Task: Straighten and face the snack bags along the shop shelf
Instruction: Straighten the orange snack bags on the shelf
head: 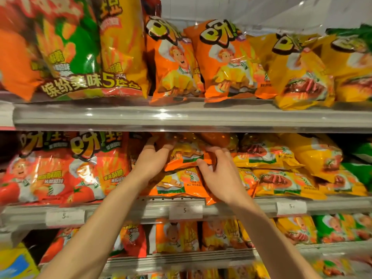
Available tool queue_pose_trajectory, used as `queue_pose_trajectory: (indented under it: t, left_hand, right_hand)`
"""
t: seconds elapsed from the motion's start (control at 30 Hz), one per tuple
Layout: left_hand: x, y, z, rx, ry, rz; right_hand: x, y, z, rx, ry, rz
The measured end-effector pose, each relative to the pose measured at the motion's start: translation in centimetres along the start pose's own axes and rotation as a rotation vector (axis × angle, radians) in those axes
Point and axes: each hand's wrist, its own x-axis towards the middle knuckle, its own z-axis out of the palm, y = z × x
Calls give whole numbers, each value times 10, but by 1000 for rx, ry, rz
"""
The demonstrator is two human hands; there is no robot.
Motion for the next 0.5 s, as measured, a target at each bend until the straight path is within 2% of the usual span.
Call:
queue_pose_trajectory:
  t: [0.2,0.4,0.5]
  left_hand:
    - [-10,-9,-37,-69,-19,11]
    - [-11,-11,-47,-28,-154,32]
    - [-11,-14,-44,-2,-119,32]
  right_hand:
    - [-7,-4,1,109,12,5]
    - [-9,-10,6,123,-57,-81]
    - [-3,-6,1,53,32,-121]
